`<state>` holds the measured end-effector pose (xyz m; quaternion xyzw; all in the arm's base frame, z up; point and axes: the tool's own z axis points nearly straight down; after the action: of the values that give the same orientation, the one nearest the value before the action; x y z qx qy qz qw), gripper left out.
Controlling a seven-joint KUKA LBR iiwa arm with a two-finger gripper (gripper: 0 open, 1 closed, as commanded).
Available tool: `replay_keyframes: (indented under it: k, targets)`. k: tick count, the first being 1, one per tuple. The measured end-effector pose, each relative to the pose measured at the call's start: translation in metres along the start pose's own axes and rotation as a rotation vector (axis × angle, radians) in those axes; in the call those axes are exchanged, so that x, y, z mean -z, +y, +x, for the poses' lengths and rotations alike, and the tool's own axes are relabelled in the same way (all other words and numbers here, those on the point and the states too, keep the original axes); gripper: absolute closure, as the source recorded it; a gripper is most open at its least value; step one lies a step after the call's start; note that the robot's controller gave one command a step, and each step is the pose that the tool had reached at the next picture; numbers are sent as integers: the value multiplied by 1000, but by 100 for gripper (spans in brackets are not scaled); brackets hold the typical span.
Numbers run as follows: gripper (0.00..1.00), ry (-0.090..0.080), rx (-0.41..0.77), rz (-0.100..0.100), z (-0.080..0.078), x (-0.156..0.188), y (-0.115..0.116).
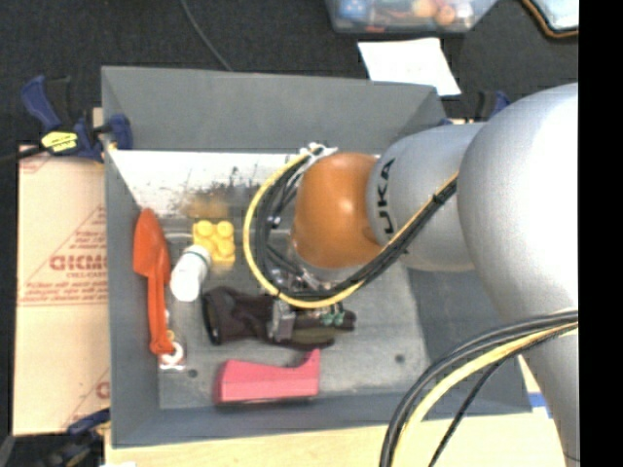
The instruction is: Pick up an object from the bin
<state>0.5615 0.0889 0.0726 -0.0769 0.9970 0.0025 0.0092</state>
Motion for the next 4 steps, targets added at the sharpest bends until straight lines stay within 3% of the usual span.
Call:
replay_keyframes:
  k: [1,2,3,4]
  targets:
    - [100,-3,0,-1,-21,67,15]
    - [100,-3,0,-1,-21,67,16]
    - [100,-15,38,0,-16,150,16]
    - [100,3,27,-1,-9,160,14]
